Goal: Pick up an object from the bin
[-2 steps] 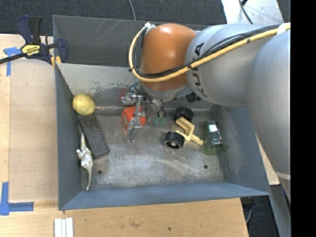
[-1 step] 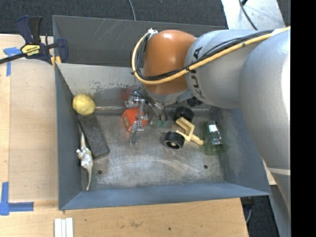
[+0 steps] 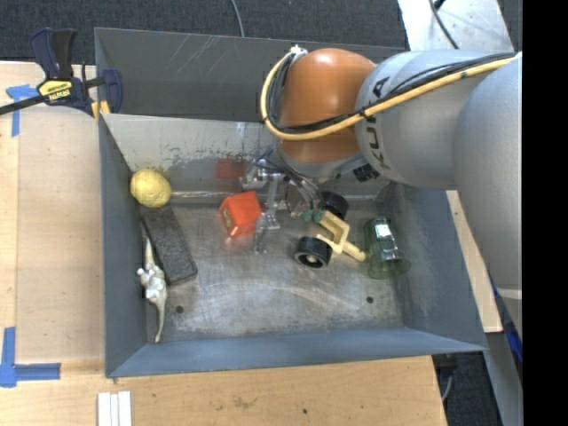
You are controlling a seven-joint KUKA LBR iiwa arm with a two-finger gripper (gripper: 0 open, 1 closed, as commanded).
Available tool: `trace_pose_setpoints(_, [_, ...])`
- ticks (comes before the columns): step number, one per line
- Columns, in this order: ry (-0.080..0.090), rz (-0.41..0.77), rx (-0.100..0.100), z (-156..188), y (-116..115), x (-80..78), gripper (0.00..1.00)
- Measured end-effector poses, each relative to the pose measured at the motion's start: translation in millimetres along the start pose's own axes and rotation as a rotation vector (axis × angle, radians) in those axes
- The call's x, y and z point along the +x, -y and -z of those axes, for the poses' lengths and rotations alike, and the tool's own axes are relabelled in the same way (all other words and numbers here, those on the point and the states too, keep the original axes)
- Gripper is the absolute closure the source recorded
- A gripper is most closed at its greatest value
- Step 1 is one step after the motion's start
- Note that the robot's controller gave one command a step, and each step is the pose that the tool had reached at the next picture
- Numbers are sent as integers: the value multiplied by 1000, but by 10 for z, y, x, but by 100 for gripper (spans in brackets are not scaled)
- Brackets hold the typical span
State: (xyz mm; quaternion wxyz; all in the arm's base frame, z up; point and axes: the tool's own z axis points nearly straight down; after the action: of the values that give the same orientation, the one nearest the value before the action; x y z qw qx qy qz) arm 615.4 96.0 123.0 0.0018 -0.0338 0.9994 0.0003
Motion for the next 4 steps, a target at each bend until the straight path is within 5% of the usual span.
trace_pose_setpoints(1, [10,201,1,-259,145,-91,0])
trace_pose_setpoints(2, [14,259,2,-228,126,-90,0])
trace_pose_setpoints(3, [36,321,15,-257,-65,-305,100])
trace_pose_setpoints(4, [37,320,15,-258,-69,-305,100])
